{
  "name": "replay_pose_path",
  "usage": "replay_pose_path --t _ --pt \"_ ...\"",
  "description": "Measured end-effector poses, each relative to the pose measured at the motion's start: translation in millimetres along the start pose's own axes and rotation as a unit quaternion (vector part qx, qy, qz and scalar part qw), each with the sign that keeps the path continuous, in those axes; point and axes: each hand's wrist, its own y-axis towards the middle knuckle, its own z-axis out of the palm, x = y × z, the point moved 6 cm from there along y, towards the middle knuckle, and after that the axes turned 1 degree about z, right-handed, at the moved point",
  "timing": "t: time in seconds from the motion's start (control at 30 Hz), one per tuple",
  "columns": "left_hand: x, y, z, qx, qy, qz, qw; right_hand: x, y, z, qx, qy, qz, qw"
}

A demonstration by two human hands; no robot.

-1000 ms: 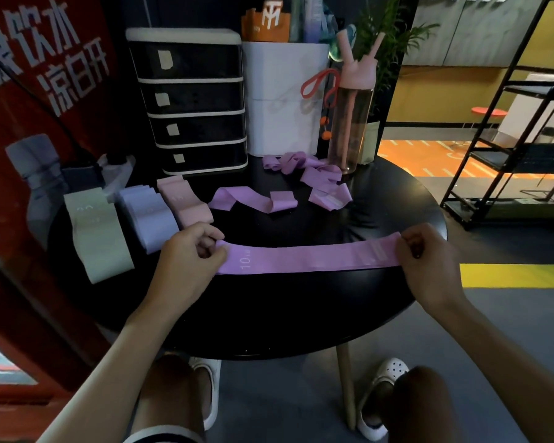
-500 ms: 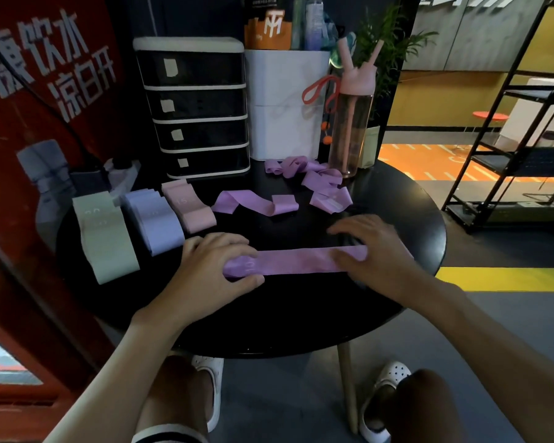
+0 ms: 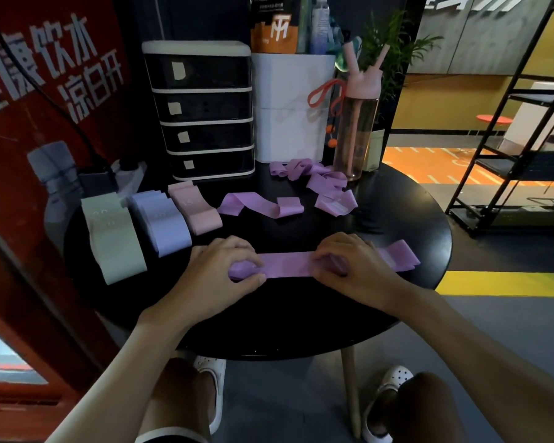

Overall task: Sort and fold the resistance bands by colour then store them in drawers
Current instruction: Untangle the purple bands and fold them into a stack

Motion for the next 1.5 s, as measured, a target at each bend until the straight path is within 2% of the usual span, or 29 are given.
replay_pose_path --t 0.23,0.43,0.57,0.8,0.93,1.03,1.3,1.4,1.5 --pt "-21 51 -16 -0.046 0.000 -0.015 0.999 -1 -3 5 -0.009 -0.024 -0.008 1.000" --pt "-15 126 4 -0.017 0.075 -0.116 0.990 -4 -2 8 -0.011 -0.019 0.000 1.000" --pt "4 146 19 0.005 0.109 -0.192 0.975 -4 -2 7 -0.009 -0.024 -0.001 1.000" --pt "19 150 30 -0.027 0.004 -0.213 0.977 -4 -2 7 -0.007 -0.020 -0.006 1.000" --pt "17 151 33 -0.021 0.028 -0.223 0.974 -3 -3 5 -0.012 -0.019 -0.011 1.000" --pt "16 151 37 -0.018 0.023 -0.204 0.978 -1 -4 4 -0.012 -0.019 -0.007 1.000" --pt "-9 142 8 -0.081 -0.037 -0.105 0.991 1 -4 1 -0.012 -0.021 -0.009 1.000" --pt "-20 134 -9 -0.084 -0.086 -0.047 0.992 2 -4 -8 -0.044 -0.006 0.015 0.999" --pt "-37 122 -28 -0.082 -0.148 0.000 0.986 3 -2 -29 -0.111 0.092 0.066 0.987"
